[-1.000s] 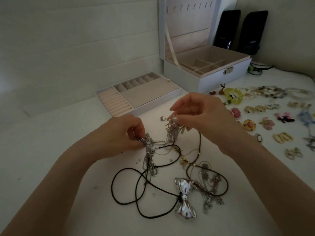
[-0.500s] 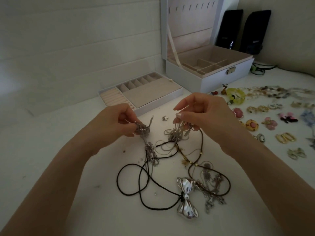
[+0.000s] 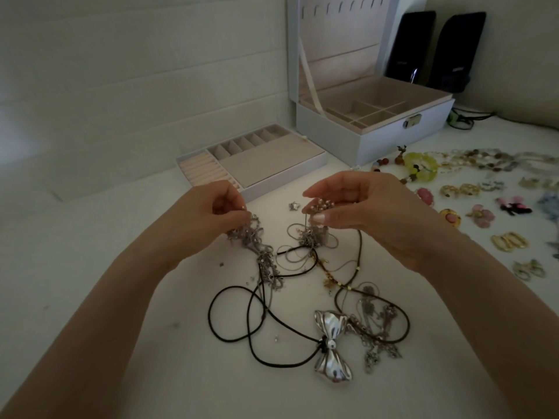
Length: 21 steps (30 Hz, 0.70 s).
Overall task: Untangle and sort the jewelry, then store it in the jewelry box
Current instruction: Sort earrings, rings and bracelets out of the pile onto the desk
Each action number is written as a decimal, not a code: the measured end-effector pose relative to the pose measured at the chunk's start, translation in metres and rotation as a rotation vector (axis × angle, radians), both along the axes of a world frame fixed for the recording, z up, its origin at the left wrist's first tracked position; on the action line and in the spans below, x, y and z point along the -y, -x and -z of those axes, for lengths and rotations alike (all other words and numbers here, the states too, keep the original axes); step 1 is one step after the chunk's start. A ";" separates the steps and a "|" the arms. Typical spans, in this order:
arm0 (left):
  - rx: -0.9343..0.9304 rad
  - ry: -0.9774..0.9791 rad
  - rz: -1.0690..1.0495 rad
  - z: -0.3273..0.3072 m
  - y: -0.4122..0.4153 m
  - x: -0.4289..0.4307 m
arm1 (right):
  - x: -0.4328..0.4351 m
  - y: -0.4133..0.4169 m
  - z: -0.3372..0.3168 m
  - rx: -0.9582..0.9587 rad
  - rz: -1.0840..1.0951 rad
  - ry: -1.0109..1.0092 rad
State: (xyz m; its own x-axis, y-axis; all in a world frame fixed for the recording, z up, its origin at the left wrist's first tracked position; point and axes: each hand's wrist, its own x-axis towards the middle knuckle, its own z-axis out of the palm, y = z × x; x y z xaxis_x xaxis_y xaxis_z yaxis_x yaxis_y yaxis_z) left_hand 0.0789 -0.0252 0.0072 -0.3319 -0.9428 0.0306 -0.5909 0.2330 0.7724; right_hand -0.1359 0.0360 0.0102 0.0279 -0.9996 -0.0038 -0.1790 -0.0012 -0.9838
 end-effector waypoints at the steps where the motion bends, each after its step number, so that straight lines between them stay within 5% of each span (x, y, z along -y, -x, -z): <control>1: 0.012 0.004 -0.006 0.001 0.000 0.001 | 0.000 0.000 -0.001 0.012 0.008 0.003; 21: -0.005 0.006 0.185 0.001 0.000 0.000 | -0.003 0.001 -0.003 0.205 -0.151 -0.144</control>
